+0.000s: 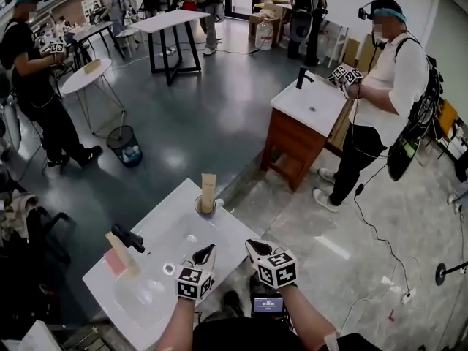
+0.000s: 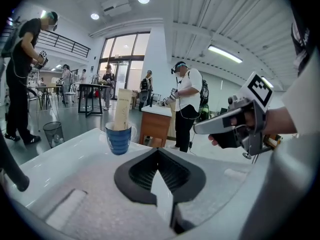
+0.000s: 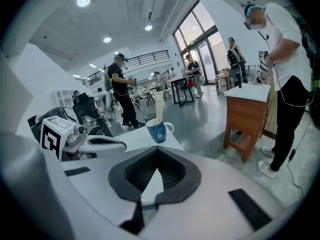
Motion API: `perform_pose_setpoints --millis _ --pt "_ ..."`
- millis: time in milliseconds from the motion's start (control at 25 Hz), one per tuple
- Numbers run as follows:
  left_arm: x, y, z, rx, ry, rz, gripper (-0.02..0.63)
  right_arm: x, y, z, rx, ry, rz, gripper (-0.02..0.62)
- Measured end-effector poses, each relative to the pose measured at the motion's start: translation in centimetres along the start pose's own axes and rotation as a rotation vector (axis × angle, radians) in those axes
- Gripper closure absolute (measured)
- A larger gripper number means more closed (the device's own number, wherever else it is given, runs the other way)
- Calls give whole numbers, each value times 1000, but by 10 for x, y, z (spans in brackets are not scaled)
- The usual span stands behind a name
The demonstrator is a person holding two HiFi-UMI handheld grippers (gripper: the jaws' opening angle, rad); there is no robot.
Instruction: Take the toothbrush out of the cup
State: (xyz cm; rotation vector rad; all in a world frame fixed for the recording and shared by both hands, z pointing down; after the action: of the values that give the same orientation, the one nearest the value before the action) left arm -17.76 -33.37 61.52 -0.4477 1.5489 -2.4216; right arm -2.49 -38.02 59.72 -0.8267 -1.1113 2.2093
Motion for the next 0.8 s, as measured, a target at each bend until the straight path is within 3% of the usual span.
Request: perform_pose_setpoints --millis 800 --pt "15 19 34 -24 285 -107 597 -35 44 69 103 292 -140 588"
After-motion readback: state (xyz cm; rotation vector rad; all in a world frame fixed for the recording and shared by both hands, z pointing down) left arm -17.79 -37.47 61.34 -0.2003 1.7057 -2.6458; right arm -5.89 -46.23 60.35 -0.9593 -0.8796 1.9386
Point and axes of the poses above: the fingertips, and each gripper's own axes: z forward along the fingers, x to its left, y out of its top, the point moved 5 cm from there along -z, backward along the fingers, and after that the axes turned 2 degrees about -x, right-handed, at the moved point
